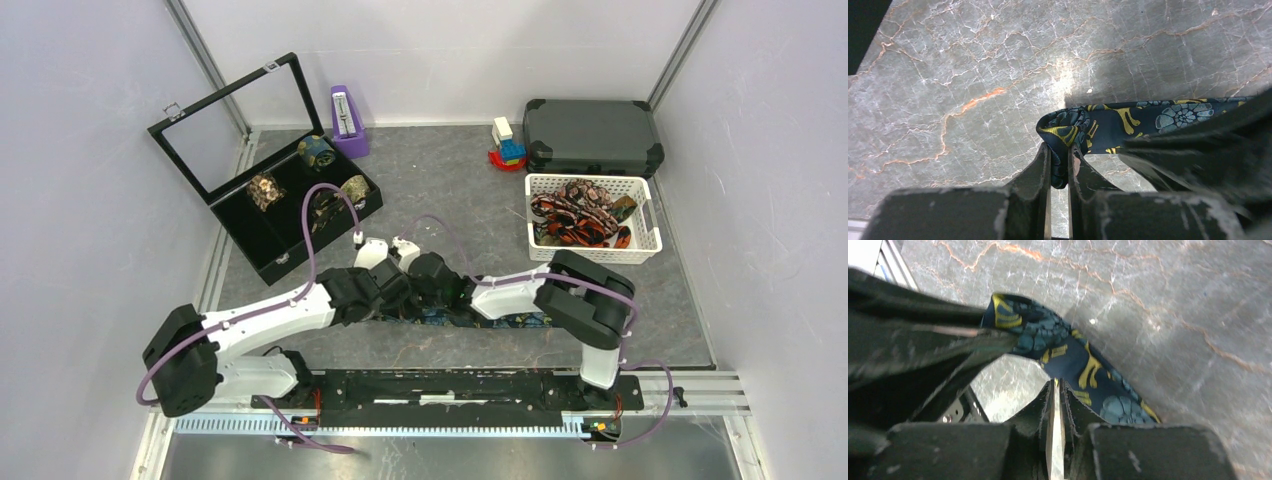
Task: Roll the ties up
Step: Roll the tie at the center of the board.
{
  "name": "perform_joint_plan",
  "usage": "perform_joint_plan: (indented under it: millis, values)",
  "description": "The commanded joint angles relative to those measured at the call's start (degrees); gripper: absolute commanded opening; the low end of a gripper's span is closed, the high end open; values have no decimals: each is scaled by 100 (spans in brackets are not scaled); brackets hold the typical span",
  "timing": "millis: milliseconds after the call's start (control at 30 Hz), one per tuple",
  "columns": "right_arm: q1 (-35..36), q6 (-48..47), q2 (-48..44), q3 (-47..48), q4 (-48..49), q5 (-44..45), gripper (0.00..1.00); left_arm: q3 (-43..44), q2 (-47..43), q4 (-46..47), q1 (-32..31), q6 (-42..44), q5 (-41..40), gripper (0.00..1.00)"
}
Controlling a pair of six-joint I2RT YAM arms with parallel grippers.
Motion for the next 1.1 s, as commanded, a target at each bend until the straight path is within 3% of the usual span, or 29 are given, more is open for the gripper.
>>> perform_joint_plan:
  millis: [0, 567, 867, 1067]
  values:
    - [-77, -210, -751, -440, 27, 137, 14, 304, 231, -223, -105, -242, -456, 2]
    - [-1175, -586, -3537, -2545, -908, 1015, 16, 854, 1341, -1063, -642, -843, -1169, 2]
    - [-1449, -878, -4849, -2847, -1767, 1800, 17, 1193, 2175, -1294, -894, -1081, -1356, 2]
    - [-1493, -872, -5170, -2977, -1892, 1834, 17, 1424, 2606, -1335, -1005, -1148, -1370, 2]
